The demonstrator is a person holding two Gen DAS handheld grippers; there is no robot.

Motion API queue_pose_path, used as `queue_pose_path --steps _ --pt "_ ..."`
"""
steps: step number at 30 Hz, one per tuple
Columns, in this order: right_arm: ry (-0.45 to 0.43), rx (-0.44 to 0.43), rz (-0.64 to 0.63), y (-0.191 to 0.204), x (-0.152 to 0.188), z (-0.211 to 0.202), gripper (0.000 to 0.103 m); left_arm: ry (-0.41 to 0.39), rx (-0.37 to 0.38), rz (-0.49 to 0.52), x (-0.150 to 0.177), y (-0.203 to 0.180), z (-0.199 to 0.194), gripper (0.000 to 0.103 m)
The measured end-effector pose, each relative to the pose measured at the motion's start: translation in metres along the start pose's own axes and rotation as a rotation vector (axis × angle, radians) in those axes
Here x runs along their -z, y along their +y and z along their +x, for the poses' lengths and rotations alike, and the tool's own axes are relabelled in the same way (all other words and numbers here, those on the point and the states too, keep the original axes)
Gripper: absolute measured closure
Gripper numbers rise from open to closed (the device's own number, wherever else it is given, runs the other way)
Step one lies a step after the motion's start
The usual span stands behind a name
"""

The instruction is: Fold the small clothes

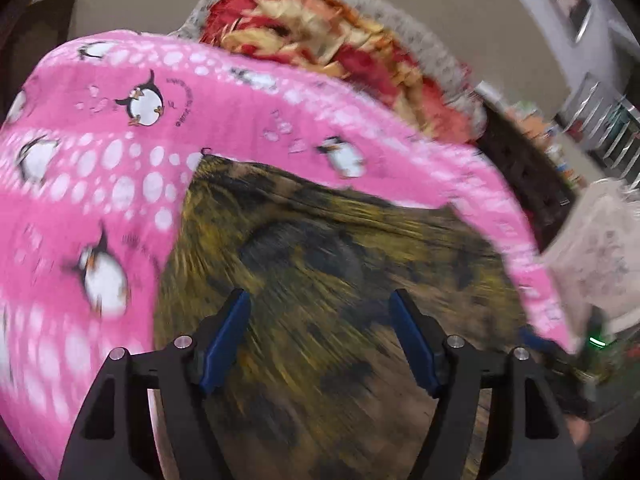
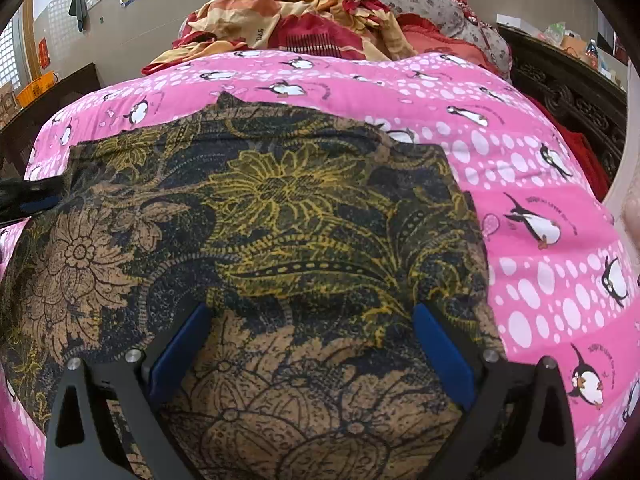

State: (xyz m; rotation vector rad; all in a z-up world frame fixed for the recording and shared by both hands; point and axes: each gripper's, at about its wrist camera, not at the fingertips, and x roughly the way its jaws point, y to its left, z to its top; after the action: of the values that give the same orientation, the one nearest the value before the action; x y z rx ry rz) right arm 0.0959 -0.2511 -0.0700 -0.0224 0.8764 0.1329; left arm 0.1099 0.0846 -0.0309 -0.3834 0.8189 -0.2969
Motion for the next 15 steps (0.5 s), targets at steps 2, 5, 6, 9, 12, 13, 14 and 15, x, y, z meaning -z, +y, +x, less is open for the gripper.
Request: queue_pose_path --steps 2,5,6,9,12,13,14,15 --pt "-0.001 0.000 0.000 0.000 0.000 0.000 0.000 -0.009 0.048 0.028 0.027 -0.012 -0.023 0.052" --pt "-0.002 -0.001 0.001 0.001 -0.001 -0.002 0.000 0.015 0.031 0.034 0.063 -0.019 -0.038 0.052" --pt "-0.001 -0.002 0.002 0.001 -0.001 -0.004 0.000 0.028 0.034 0.019 0.076 -0.018 -0.043 0.052" --pt "-0.021 -0.007 0.035 0.010 0.000 -0.033 0.001 0.049 0.033 -0.010 0.102 -0.015 -0.051 0.052" --pt "-0.075 -0.046 -0.027 0.042 0.012 -0.065 0.001 0.063 0.053 0.012 0.120 -0.011 -0.050 0.052" --pt "-0.078 -0.069 -0.078 0.054 0.019 -0.068 0.001 0.050 0.064 0.014 0.122 -0.009 -0.051 0.052" --pt "-0.056 -0.087 -0.134 0.065 0.029 -0.065 0.001 0.043 0.078 -0.006 0.122 -0.006 -0.054 0.052" --pt "-0.013 -0.083 -0.168 0.071 0.036 -0.057 0.001 0.044 0.089 -0.030 0.122 -0.003 -0.058 0.052"
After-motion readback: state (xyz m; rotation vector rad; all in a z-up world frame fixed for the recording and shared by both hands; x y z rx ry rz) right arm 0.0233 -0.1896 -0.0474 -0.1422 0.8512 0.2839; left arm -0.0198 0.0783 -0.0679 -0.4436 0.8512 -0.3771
